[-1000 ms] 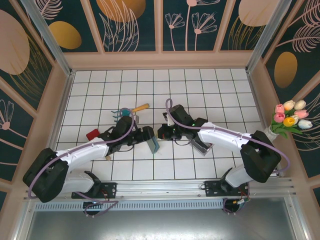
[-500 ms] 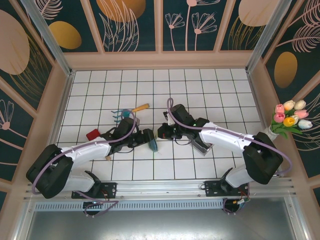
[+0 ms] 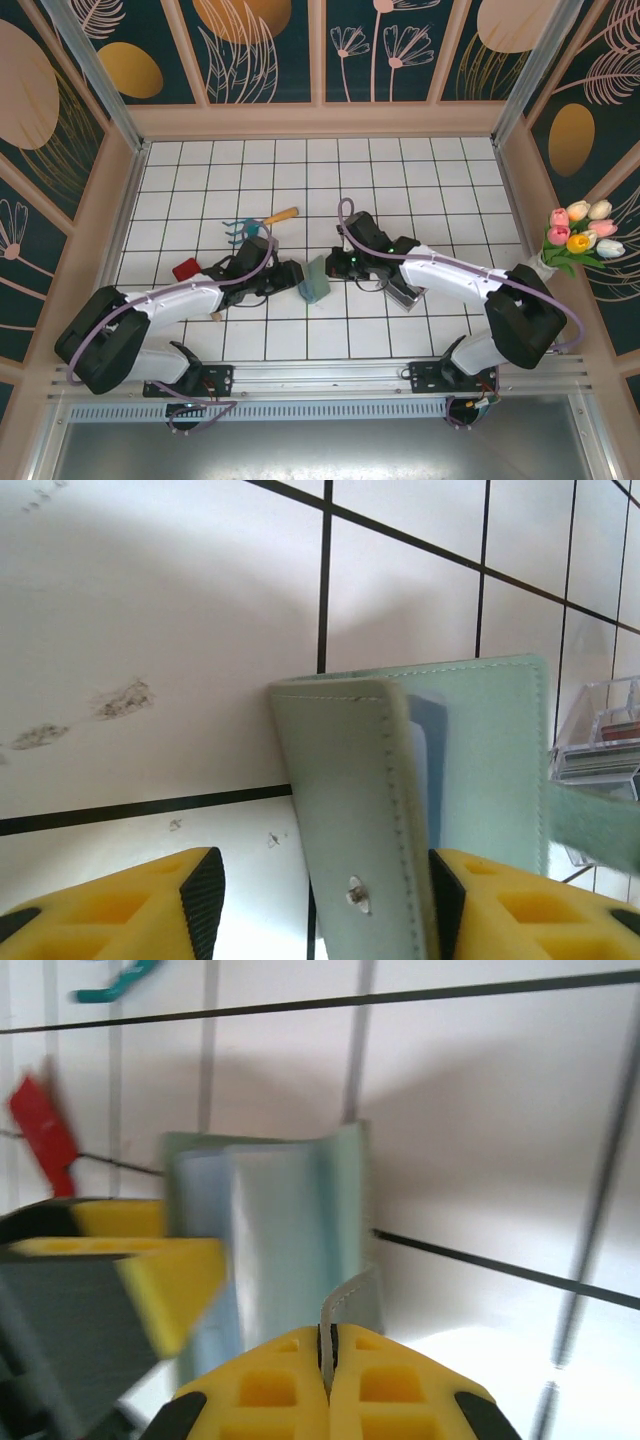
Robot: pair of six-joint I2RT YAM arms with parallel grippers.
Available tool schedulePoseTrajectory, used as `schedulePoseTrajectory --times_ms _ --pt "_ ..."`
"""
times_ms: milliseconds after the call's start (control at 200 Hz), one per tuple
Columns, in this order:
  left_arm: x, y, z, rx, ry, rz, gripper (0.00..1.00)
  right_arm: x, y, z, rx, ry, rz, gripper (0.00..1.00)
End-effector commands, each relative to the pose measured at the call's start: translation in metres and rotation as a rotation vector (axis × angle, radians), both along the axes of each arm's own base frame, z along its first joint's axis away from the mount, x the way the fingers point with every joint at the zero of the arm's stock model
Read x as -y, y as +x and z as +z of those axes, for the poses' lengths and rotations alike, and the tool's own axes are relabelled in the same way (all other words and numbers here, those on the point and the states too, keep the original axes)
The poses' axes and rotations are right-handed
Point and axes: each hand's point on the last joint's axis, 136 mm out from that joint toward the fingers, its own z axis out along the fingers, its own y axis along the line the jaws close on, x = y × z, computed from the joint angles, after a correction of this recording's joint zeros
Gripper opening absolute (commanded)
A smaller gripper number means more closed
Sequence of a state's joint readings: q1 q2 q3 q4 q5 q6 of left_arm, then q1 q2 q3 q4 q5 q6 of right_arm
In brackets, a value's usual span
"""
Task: Put the credit cards into the card holder
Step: Open the card holder at the center of the table.
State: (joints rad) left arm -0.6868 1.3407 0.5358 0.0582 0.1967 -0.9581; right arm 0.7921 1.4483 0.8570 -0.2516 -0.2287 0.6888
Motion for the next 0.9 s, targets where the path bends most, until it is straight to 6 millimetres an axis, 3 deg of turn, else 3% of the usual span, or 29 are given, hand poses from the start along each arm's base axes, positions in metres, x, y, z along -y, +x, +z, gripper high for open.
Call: schedulePoseTrajectory --times_ms 0,120,320,395,520,616,671,741,796,896 --pt "-0.007 -0.003 0.000 0.019 0.018 0.014 0.53 0.034 -0.004 -0.031 -0.051 -0.124 -0.085 0.00" --pt "-0.006 -0.003 -0.005 0.010 0.028 0.004 0.49 0.031 -0.008 -0.038 -0.064 -0.102 -0.071 0.01" --pt "-0.003 -0.002 -0.009 0.012 0.036 -0.018 0.23 0.045 -0.004 -0.046 -0.062 -0.188 -0.121 0.11" --pt "-0.002 0.000 -0.009 0.022 0.037 -0.029 0.15 0.047 0.004 -0.028 -0.013 -0.180 -0.149 0.22" --pt "0.006 0.002 0.000 0.037 0.002 -0.050 0.05 0.042 0.017 0.023 0.102 -0.087 -0.174 0.41" --pt "0.009 0.006 0.009 0.052 -0.014 -0.046 0.01 0.028 0.021 0.060 0.167 0.025 -0.147 0.47" --pt "0.010 0.008 0.015 0.061 -0.022 -0.040 0.00 0.020 0.022 0.076 0.186 0.081 -0.130 0.47" --pt "0.012 0.010 0.020 0.071 -0.032 -0.037 0.01 0.002 0.019 0.090 0.193 0.171 -0.065 0.37" --pt "0.013 0.011 0.023 0.073 -0.037 -0.037 0.01 -0.011 0.016 0.092 0.173 0.222 -0.026 0.28" --pt "0.015 0.011 0.023 0.071 -0.043 -0.042 0.01 -0.037 0.007 0.082 0.111 0.272 0.045 0.24"
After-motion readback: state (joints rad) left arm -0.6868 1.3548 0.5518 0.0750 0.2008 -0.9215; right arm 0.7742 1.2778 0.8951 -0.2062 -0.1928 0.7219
